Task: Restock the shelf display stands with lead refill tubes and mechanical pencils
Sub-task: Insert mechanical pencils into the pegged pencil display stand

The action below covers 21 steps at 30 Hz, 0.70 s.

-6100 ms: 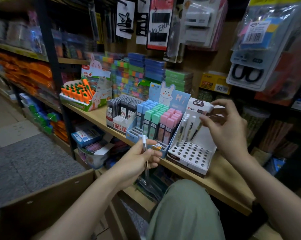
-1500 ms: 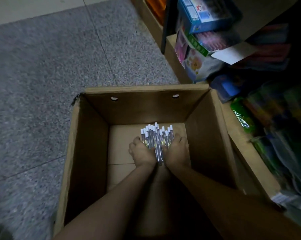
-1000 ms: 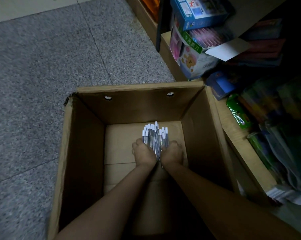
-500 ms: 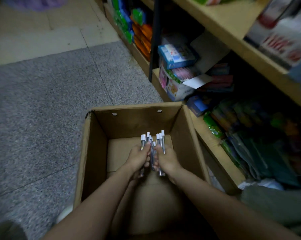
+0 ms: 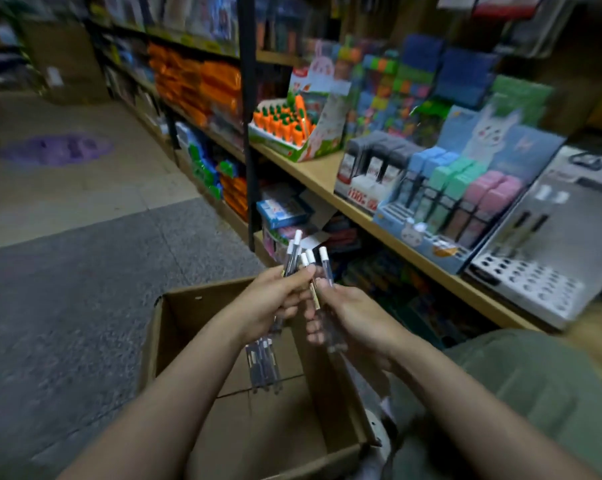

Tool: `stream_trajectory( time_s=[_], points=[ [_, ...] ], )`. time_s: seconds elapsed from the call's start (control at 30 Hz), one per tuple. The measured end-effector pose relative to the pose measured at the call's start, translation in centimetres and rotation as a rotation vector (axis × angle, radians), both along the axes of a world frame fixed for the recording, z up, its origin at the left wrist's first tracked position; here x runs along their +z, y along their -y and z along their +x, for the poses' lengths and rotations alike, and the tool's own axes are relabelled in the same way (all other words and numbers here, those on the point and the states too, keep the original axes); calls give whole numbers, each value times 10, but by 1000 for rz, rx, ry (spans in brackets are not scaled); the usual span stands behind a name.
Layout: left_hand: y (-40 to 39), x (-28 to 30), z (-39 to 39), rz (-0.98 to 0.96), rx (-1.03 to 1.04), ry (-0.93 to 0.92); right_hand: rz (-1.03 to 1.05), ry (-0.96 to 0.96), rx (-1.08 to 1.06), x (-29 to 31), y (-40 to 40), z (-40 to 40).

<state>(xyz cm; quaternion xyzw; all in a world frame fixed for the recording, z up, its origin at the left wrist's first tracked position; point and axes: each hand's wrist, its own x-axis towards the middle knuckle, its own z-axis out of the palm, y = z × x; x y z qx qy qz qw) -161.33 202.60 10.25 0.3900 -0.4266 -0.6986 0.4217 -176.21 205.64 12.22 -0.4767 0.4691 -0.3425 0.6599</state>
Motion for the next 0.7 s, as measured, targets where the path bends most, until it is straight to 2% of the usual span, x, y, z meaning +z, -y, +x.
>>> stream_trajectory(
  time_s=[0.03,0.07,0.13,0.17,0.23,0.33,0.4,0.63,0.7],
  points=[
    [0,8,-7,-9,38,-53,-24,-23,-17,7,-5,-9],
    [1,15,-14,-8,87,-118,-91,-131,-40,12,-9,-20],
    [5,28,-26,12,170,-224,-323,-470,-159,21,-14,-44],
    [6,33,-31,16,185,-245,-402,-509,-250,26,-15,-56],
    [7,42,-46,-9,173,-204,-426,-364,-349,39,-20,-77],
    [5,53,-74,-54,100,-108,-305,-38,-294,58,-27,-100],
    [5,58,-92,-78,53,-103,-296,142,-306,68,-31,-110],
    [14,56,-132,-130,-31,-86,-352,211,-538,92,-31,-162],
    [16,52,-136,-134,-51,-87,-392,88,-621,95,-26,-176]
  ],
)
